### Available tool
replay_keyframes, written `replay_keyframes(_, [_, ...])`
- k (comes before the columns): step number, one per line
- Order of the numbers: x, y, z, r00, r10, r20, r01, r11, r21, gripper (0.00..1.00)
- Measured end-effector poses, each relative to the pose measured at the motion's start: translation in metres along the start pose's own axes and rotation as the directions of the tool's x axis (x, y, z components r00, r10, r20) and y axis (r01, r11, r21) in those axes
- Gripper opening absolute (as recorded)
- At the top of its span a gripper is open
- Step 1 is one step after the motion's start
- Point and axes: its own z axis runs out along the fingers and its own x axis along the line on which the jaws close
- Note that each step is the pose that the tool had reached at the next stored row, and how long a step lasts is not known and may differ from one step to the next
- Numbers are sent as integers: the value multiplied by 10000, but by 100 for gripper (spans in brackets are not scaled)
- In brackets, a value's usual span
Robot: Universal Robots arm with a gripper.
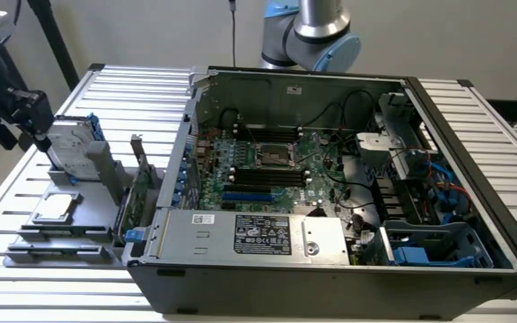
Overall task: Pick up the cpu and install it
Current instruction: 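Pick up the cpu and move it towards the insertion slot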
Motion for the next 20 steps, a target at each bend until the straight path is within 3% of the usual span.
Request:
replay_keyframes(6, [1, -6, 109, 10000, -21, -7, 21, 10000, 0, 60])
replay_keyframes(15, [2, -44, 261, 9995, -257, -176, 257, 9997, 4, 60])
replay_keyframes(20, [2, -71, 353, 9990, -403, -198, 403, 9992, 2, 60])
